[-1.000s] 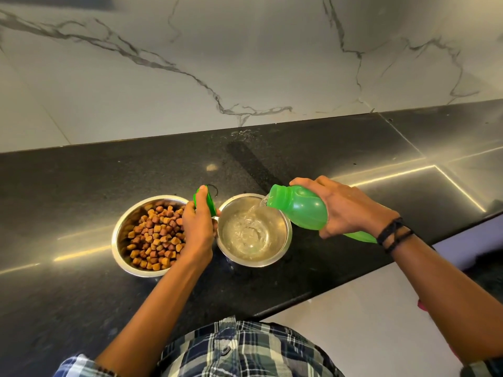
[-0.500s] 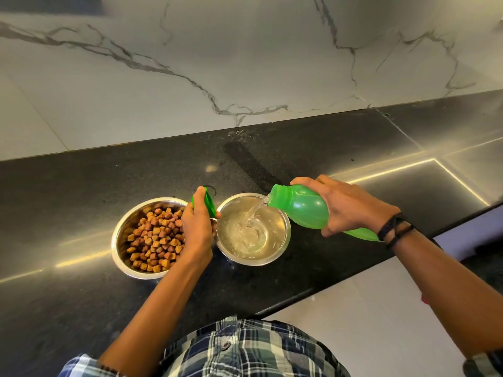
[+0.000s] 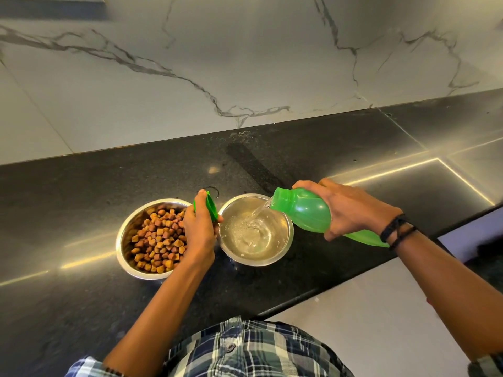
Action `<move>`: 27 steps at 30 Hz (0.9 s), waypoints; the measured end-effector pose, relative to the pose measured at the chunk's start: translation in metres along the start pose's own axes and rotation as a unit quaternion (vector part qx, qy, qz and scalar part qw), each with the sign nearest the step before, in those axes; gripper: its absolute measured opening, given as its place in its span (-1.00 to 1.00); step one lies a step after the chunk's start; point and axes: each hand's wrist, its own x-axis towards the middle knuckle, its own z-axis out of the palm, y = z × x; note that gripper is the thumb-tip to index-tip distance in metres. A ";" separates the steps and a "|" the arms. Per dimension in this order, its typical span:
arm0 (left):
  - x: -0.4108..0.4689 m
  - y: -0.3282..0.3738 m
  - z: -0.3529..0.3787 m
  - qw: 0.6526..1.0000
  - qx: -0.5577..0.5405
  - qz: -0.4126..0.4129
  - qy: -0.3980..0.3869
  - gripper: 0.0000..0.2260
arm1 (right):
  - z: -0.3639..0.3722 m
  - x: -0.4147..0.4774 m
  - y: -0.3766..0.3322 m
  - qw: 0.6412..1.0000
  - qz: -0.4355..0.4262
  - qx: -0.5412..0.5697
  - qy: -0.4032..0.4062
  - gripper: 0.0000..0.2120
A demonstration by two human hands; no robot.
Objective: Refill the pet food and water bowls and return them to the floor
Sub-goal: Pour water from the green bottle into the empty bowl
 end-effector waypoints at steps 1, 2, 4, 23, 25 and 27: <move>0.000 0.000 0.000 1.000 -0.002 0.002 -0.002 -0.65 | 0.000 0.000 0.000 1.000 0.000 0.000 -0.001 0.15; -0.001 0.001 0.000 1.000 -0.004 0.006 -0.005 -0.65 | 0.001 0.000 0.000 1.000 0.000 0.000 -0.003 0.15; -0.001 0.002 0.000 1.000 -0.009 0.012 -0.009 -0.65 | 0.001 0.000 0.000 1.000 0.000 0.000 -0.005 0.15; -0.007 0.004 -0.002 0.999 -0.021 0.024 -0.021 -0.67 | 0.001 -0.003 0.000 1.000 0.006 0.004 -0.014 0.16; -0.007 0.004 -0.003 0.999 -0.021 0.024 -0.021 -0.67 | 0.001 -0.003 0.000 1.000 0.005 0.008 -0.016 0.16; -0.008 0.004 -0.003 0.999 -0.024 0.024 -0.021 -0.67 | 0.001 -0.003 0.000 1.000 0.005 0.009 -0.018 0.16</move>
